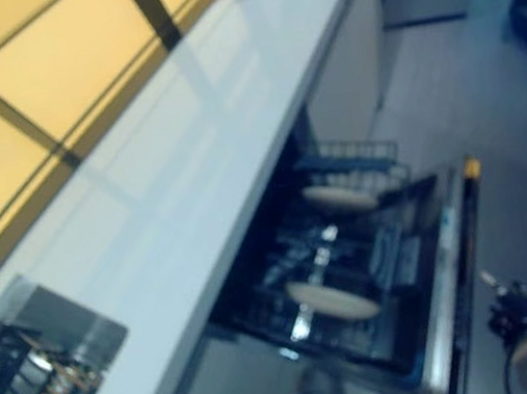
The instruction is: Take plates into dishwasher
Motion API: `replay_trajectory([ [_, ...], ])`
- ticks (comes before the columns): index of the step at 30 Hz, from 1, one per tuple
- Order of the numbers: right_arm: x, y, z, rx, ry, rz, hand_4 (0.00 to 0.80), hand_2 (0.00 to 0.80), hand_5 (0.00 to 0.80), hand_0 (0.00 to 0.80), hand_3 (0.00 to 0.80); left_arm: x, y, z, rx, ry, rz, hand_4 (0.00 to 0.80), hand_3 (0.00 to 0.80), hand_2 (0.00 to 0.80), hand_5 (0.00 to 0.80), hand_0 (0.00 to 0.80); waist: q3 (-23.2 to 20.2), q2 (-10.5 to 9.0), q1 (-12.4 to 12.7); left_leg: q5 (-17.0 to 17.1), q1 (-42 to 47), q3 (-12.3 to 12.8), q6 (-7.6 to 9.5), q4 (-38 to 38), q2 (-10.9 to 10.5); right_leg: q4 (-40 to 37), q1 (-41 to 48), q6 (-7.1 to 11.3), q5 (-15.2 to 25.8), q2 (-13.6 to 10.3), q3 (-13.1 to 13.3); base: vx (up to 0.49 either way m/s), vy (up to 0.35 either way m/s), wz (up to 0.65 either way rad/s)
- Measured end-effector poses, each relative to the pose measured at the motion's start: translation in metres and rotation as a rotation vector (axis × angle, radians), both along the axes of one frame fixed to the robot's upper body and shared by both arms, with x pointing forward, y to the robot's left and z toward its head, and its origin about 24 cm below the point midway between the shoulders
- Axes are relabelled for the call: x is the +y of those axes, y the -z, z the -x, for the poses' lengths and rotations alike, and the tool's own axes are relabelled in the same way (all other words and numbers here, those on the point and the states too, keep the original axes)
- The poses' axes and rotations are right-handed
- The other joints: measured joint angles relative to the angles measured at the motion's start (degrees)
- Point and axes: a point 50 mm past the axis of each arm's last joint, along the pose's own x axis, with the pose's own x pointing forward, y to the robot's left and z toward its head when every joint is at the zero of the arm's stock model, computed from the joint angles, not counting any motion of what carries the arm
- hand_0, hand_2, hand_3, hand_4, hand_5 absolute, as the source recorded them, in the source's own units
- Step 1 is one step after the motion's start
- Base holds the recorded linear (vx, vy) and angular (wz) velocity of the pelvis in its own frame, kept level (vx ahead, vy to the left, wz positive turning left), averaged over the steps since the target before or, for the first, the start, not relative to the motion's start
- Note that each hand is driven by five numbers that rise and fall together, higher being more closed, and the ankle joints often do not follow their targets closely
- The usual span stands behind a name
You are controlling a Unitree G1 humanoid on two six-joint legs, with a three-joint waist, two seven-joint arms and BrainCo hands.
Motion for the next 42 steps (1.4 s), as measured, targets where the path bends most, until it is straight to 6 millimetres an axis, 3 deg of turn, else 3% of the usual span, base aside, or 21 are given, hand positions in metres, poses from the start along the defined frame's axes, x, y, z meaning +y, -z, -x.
replay_trajectory([
  [9,0.007,0.010,-0.004,0.059,-0.136,0.063,0.000,0.000,0.000,0.000,0.000,-0.008,-0.009,-0.015,-0.036,0.018,0.042,0.000,0.000,0.000,0.000,0.000,2.30,0.14,0.02,-0.02,-0.09,-0.17,0.00,-0.06,-0.21,-0.08,-0.29,0.07,0.08,-0.18,0.28,-0.016,0.009,-0.01],
  [15,0.024,0.016,-0.012,0.126,-0.302,0.112,0.000,0.000,0.000,0.000,0.000,-0.009,-0.013,-0.022,-0.035,0.028,0.040,0.000,0.000,0.000,0.000,0.000,2.30,0.14,0.02,-0.02,0.04,-0.57,-0.02,-0.09,-0.18,-0.16,-0.33,0.11,0.36,-0.19,0.08,-0.028,-0.024,-0.03],
  [29,0.029,0.014,-0.014,0.179,-0.373,0.170,0.000,0.000,0.000,0.000,0.000,-0.008,-0.015,-0.026,-0.024,0.019,0.041,0.000,0.000,0.000,0.000,0.000,2.33,0.10,-0.10,0.16,0.09,-3.06,-0.30,-0.09,0.13,0.06,-0.01,-0.18,0.61,0.18,-0.60,0.000,0.000,0.00],
  [42,0.041,0.014,-0.017,0.257,-0.473,0.257,0.000,0.000,0.000,0.000,0.000,-0.006,-0.012,-0.023,0.000,0.010,0.040,0.000,0.000,0.000,0.000,0.000,2.05,-0.58,-0.05,0.45,1.03,-3.14,-1.07,-0.09,1.48,0.04,0.92,-0.92,0.97,1.11,-2.37,0.000,-0.001,-0.01],
])
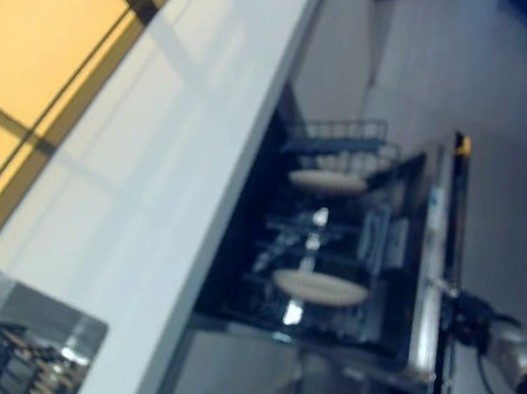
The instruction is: Take plates into dishwasher
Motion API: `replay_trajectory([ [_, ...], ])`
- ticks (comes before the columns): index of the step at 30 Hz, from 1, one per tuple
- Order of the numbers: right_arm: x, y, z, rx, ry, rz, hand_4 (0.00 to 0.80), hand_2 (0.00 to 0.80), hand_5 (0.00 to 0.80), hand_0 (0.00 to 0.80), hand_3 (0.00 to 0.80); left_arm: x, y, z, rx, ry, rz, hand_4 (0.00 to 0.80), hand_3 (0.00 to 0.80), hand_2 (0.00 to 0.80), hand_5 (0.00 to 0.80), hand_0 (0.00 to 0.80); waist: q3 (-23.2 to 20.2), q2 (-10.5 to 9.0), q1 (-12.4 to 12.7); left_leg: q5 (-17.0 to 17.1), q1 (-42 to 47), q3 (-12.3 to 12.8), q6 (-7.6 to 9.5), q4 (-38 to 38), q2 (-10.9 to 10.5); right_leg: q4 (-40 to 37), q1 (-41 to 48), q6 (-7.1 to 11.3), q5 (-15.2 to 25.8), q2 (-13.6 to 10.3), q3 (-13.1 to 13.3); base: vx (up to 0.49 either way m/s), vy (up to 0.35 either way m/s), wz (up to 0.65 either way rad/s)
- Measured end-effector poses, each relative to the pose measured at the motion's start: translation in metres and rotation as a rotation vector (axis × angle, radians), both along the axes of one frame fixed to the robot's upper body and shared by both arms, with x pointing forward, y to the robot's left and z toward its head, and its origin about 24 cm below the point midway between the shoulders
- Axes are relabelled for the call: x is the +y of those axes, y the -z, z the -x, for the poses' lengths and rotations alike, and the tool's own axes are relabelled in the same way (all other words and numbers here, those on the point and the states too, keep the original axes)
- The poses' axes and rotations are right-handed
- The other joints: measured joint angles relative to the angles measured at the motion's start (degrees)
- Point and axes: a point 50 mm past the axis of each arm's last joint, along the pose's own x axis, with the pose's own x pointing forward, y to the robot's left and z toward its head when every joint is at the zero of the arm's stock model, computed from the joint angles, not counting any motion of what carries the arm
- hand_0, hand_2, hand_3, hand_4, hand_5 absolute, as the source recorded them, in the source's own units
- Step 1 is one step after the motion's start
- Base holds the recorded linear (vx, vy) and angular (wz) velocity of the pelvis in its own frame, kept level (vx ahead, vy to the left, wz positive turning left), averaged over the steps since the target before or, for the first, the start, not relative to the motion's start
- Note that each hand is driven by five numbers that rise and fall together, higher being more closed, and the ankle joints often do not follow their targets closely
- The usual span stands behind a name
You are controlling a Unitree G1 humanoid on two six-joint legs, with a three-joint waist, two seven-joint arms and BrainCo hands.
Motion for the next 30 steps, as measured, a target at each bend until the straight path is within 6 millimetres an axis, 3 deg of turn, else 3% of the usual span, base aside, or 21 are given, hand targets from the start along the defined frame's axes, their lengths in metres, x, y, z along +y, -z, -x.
replay_trajectory([
  [15,0.025,-0.006,-0.010,0.001,-0.127,0.021,0.000,0.000,0.000,0.000,0.000,0.000,0.002,0.003,0.021,-0.004,-0.002,0.000,0.000,0.000,0.000,0.000,-0.28,-0.43,-0.03,0.20,1.00,0.13,-0.65,-0.02,1.22,0.01,0.57,-1.31,0.74,0.55,-2.83,0.008,-0.006,-0.05],
  [30,0.052,-0.006,-0.015,-0.011,-0.235,0.025,0.000,0.000,0.000,0.000,0.000,-0.003,0.011,0.014,0.072,-0.009,0.005,0.000,0.000,0.000,0.000,0.000,-2.76,-0.55,0.04,0.28,1.32,-0.95,-0.83,-0.03,1.80,0.01,0.59,-1.81,0.80,1.11,-3.01,0.011,0.001,-0.02],
])
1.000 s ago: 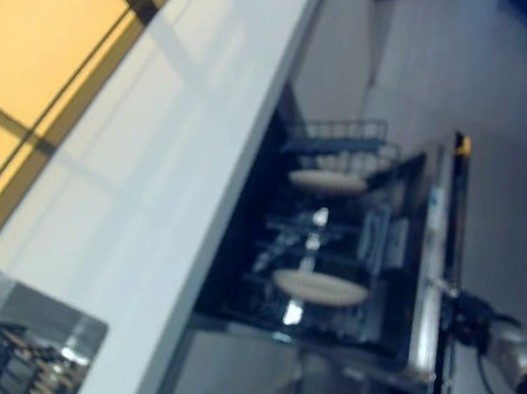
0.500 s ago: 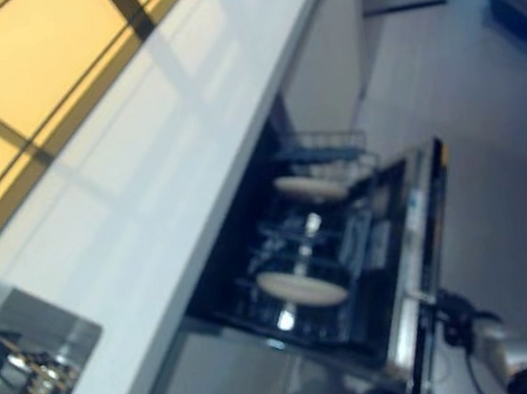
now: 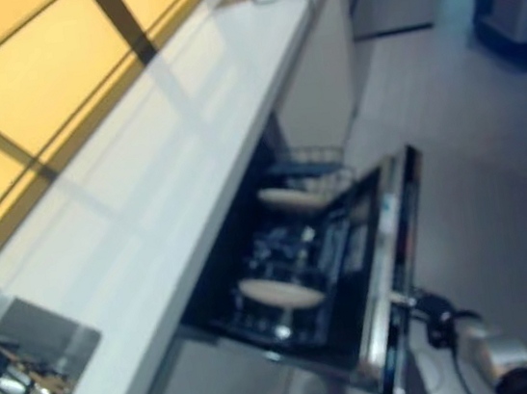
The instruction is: Take plates into dishwasher
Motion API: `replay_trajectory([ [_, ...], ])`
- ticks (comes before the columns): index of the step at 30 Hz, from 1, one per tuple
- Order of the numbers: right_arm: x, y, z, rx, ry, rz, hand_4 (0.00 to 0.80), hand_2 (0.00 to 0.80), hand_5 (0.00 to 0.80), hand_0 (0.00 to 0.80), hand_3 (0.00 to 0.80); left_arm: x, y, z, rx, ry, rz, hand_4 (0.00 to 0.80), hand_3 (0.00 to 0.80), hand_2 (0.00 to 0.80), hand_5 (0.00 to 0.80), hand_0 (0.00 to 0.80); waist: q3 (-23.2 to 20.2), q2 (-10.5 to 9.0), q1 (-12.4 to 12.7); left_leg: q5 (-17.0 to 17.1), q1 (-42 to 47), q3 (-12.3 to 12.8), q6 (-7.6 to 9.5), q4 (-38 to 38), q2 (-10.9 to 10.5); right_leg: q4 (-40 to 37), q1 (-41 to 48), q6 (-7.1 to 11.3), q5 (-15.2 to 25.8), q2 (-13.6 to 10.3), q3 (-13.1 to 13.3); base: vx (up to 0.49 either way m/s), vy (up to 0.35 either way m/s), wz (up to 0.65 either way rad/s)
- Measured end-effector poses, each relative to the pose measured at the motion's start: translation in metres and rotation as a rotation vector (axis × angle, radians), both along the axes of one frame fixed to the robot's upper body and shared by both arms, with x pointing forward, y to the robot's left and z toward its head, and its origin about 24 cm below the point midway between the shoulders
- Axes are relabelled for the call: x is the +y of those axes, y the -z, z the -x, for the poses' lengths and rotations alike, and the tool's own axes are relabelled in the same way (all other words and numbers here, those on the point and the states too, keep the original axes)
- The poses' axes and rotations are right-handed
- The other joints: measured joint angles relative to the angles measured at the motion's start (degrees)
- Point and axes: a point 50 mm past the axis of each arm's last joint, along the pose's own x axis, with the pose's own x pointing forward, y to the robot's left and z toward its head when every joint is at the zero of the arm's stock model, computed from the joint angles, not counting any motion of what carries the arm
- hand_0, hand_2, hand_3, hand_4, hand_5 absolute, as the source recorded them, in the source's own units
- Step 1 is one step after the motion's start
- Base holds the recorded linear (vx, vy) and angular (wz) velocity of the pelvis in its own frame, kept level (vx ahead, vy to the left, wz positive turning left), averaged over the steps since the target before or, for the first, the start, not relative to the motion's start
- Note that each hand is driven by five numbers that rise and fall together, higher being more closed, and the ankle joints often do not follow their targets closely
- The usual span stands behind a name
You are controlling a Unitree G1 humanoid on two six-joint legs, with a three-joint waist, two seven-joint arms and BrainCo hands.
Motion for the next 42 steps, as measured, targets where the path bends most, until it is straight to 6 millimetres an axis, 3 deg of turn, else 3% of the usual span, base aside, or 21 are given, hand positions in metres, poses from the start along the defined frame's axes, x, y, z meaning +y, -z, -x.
replay_trajectory([
  [10,0.017,-0.006,-0.006,-0.043,-0.054,-0.039,0.000,0.000,0.000,0.000,0.000,0.000,0.001,0.002,0.001,0.000,0.002,0.000,0.000,0.000,0.000,0.000,-0.19,0.08,0.06,-0.10,0.05,-2.07,-0.13,0.00,0.08,0.01,0.00,0.00,0.00,0.29,-0.37,0.004,0.006,-0.02],
  [26,0.044,-0.013,-0.016,-0.089,-0.161,-0.087,0.000,0.000,0.000,0.000,0.000,-0.002,0.003,0.006,0.008,0.002,0.011,0.000,0.000,0.000,0.000,0.000,-1.58,0.97,1.64,-0.19,-0.47,-2.95,-0.28,0.04,-0.08,0.01,-0.16,-0.22,0.17,0.24,-1.31,0.003,-0.001,0.02],
  [42,0.099,-0.040,-0.037,-0.201,-0.351,-0.208,0.000,0.000,0.000,0.000,0.000,-0.004,0.000,0.001,-0.008,0.007,0.014,0.000,0.000,0.000,0.000,0.000,-1.55,0.93,4.48,-0.26,-0.52,-3.72,-0.34,0.06,-0.91,0.00,-0.02,-0.23,0.15,-0.46,-2.14,0.007,0.002,0.03],
])
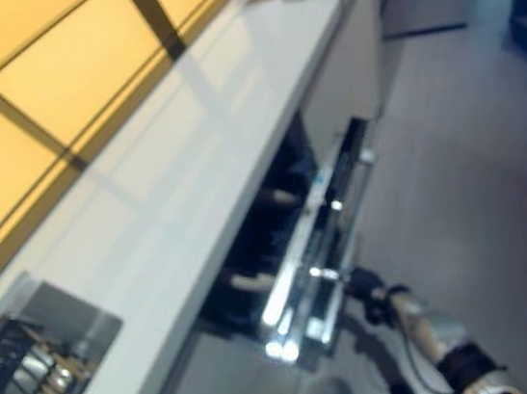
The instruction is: Take plates into dishwasher
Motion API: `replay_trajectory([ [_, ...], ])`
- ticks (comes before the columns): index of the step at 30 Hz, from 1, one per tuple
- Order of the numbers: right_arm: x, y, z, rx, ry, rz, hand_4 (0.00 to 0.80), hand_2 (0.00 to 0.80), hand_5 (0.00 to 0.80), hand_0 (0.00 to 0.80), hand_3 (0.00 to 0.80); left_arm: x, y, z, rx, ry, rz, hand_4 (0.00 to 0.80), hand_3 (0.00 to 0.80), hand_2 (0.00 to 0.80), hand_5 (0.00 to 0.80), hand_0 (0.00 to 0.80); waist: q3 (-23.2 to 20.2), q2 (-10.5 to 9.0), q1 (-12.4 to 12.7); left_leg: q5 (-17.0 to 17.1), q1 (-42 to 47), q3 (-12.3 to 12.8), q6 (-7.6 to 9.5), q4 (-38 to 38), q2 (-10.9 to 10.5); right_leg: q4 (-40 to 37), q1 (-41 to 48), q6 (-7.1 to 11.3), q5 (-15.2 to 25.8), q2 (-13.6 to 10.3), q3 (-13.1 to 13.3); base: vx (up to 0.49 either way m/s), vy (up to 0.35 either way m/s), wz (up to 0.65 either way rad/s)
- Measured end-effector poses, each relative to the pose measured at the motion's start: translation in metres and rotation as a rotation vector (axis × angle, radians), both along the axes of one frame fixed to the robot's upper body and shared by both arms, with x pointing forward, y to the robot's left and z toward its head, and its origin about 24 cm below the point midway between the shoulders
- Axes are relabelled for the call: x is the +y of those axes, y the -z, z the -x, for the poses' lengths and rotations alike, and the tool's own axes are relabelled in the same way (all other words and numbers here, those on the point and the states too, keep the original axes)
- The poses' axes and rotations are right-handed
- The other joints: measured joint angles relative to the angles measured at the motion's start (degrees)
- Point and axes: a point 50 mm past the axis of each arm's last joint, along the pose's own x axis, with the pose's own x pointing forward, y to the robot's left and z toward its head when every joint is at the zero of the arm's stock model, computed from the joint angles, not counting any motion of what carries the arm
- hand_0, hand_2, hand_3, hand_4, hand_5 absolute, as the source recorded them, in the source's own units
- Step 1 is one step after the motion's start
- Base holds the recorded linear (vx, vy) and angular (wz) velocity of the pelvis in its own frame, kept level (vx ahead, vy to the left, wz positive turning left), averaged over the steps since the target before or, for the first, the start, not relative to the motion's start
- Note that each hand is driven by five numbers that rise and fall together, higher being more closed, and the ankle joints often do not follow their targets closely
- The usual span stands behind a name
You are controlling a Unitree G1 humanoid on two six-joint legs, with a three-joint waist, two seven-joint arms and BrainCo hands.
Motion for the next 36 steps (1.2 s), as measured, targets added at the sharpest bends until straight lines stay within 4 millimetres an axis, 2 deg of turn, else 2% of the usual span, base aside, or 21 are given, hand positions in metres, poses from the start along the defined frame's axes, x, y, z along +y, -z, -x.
replay_trajectory([
  [4,0.011,0.000,0.000,-0.001,-0.031,-0.030,0.000,0.000,0.000,0.000,0.000,0.000,0.001,0.002,0.005,-0.001,0.000,0.000,0.000,0.000,0.000,0.000,0.10,-0.13,0.84,0.00,-0.07,-0.57,0.03,0.00,-0.19,0.00,0.34,0.02,-0.07,-0.26,-0.66,0.065,0.043,0.07],
  [11,0.017,0.008,0.004,0.032,-0.064,-0.018,0.000,0.000,0.000,0.000,0.000,0.002,0.003,0.005,0.015,-0.010,-0.001,0.000,0.000,0.000,0.000,0.000,0.51,-0.49,3.25,0.08,-0.14,-2.63,0.21,-0.02,-0.38,0.02,1.71,0.20,-0.60,-0.76,-2.41,0.062,0.030,0.17],
  [19,0.015,0.010,0.003,0.026,-0.046,-0.003,0.000,0.000,0.000,0.000,0.000,0.016,0.008,0.014,0.030,-0.098,-0.006,0.000,0.000,0.000,0.000,0.000,1.53,-1.80,6.84,0.26,-0.10,-7.63,0.55,0.01,-1.28,0.06,5.40,1.19,-2.24,-1.85,-7.26,0.044,-0.006,0.35],
  [20,0.009,0.014,0.003,0.038,-0.019,0.020,0.000,0.000,0.000,0.000,0.000,0.021,0.010,0.018,0.036,-0.114,-0.014,0.000,0.000,0.000,0.000,0.000,1.97,-2.47,6.80,0.46,0.05,-8.21,0.66,0.08,-1.52,0.07,6.37,1.48,-2.66,-2.12,-8.35,0.047,-0.040,0.49],
  [24,-0.009,0.014,0.001,0.027,0.038,0.084,0.000,0.000,0.000,0.000,0.000,0.033,0.014,0.029,0.058,-0.194,-0.023,0.000,0.000,0.000,0.000,0.000,2.41,-3.37,7.13,0.80,0.10,-9.74,1.02,0.36,-1.97,0.08,7.69,1.90,-3.14,-2.39,-8.81,0.034,-0.063,0.35],
  [26,-0.017,0.015,0.002,0.021,0.052,0.107,0.000,0.000,0.000,0.000,0.000,0.040,0.014,0.032,0.050,-0.252,-0.025,0.000,0.000,0.000,0.000,0.000,2.69,-3.96,8.06,0.85,0.34,-9.58,1.01,0.43,-1.80,0.08,8.43,1.84,-3.35,-2.22,-9.02,-0.026,-0.122,0.16],
  [29,-0.021,0.024,0.005,0.046,0.068,0.131,0.000,0.000,0.000,0.000,0.000,0.054,0.014,0.036,0.043,-0.310,-0.052,0.000,0.000,0.000,0.000,0.000,2.55,-5.86,8.62,1.14,1.31,-10.00,0.79,0.51,-1.30,0.08,10.37,1.66,-3.99,-1.80,-10.68,-0.069,-0.184,0.26],
  [32,-0.029,0.036,0.008,0.089,0.094,0.144,0.000,0.000,0.000,0.000,0.000,0.066,0.011,0.036,0.024,-0.382,-0.073,0.000,0.000,0.000,0.000,0.000,2.30,-7.81,10.97,1.19,2.22,-11.19,0.25,0.53,-0.56,0.11,12.28,1.52,-4.82,-0.96,-11.71,0.048,-0.249,0.20],
  [35,-0.041,0.059,0.021,0.160,0.139,0.172,0.000,0.000,0.000,0.000,0.000,0.077,0.011,0.043,0.012,-0.469,-0.072,0.000,0.000,0.000,0.000,0.000,1.45,-9.54,13.29,0.38,3.07,-13.88,-0.35,1.58,0.11,0.11,15.74,1.06,-6.53,0.18,-12.78,0.050,-0.137,0.53],
  [36,-0.045,0.063,0.024,0.169,0.148,0.193,0.000,0.000,0.000,0.000,0.000,0.080,0.012,0.048,0.015,-0.486,-0.076,0.000,0.000,0.000,0.000,0.000,1.10,-9.93,13.73,0.40,2.88,-13.87,-0.34,1.88,0.55,0.35,16.32,0.84,-7.07,0.39,-13.55,-0.013,-0.118,0.53],
])
